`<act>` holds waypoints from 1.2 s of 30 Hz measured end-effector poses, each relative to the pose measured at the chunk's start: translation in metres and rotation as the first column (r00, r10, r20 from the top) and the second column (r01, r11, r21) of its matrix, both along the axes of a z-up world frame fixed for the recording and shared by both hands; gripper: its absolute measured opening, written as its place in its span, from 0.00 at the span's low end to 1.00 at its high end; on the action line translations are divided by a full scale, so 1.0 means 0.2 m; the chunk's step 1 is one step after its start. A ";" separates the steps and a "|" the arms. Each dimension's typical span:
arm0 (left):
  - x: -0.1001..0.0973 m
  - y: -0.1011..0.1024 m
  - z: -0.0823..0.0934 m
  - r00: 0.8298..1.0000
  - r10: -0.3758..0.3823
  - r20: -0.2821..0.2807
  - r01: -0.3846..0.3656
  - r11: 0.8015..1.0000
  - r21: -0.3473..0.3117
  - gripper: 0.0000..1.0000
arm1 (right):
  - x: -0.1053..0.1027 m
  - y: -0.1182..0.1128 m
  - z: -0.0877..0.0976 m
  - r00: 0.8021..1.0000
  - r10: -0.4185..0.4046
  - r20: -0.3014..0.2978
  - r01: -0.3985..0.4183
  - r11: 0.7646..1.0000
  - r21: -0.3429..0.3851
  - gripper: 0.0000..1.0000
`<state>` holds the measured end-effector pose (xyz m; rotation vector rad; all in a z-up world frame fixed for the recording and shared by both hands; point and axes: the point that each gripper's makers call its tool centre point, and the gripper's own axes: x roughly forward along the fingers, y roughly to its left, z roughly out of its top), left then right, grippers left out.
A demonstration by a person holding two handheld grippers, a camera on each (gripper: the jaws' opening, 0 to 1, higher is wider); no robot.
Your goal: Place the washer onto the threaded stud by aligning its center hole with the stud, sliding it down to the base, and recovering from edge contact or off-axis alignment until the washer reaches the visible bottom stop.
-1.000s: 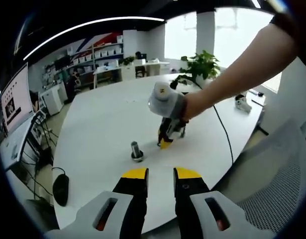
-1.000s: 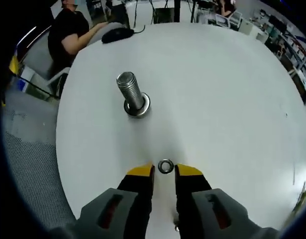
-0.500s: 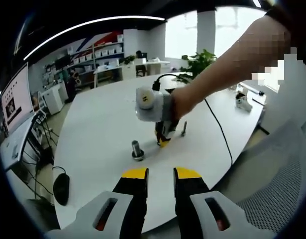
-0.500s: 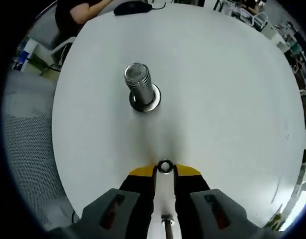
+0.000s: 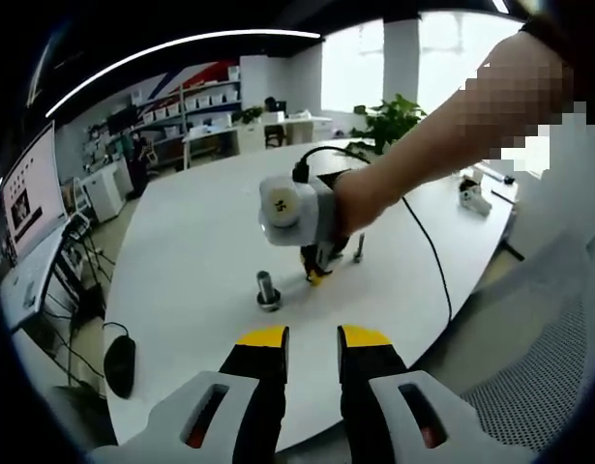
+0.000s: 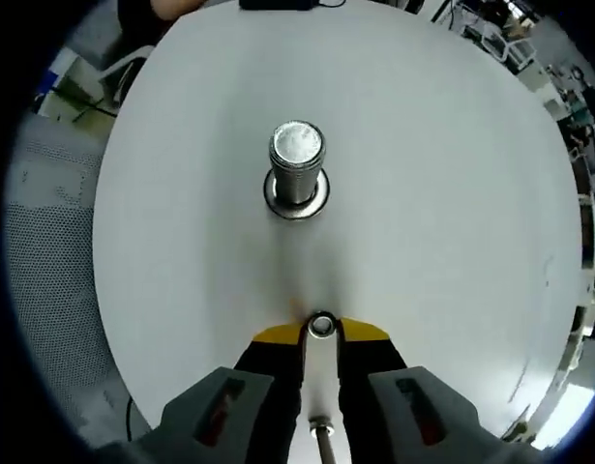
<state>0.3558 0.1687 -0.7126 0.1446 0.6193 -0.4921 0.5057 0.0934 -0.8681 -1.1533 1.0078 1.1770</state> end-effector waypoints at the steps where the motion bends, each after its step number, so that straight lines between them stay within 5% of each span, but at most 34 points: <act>1: 0.00 0.00 0.00 1.000 0.000 0.001 0.000 1.000 0.000 0.18 | 0.00 0.00 0.00 1.000 -0.017 0.003 0.017 0.999 0.028 0.15; 13: -0.01 -0.02 -0.02 1.000 -0.014 -0.012 0.014 1.000 0.013 0.18 | -0.08 -0.05 0.01 0.992 -0.111 -0.060 0.118 0.986 0.120 0.14; 15: -0.01 -0.02 -0.02 1.000 -0.020 -0.015 0.020 1.000 0.019 0.18 | -0.08 -0.05 0.04 0.995 -0.096 -0.042 0.100 0.986 0.134 0.14; 18: -0.01 -0.02 -0.02 1.000 -0.023 -0.017 0.023 0.999 0.024 0.18 | -0.06 -0.03 0.11 0.983 -0.167 -0.082 0.180 0.963 0.201 0.14; 36: -0.01 -0.01 -0.01 1.000 -0.010 -0.007 0.010 0.999 0.035 0.18 | 0.04 -0.23 0.38 0.972 -0.228 -0.059 0.235 0.935 0.265 0.14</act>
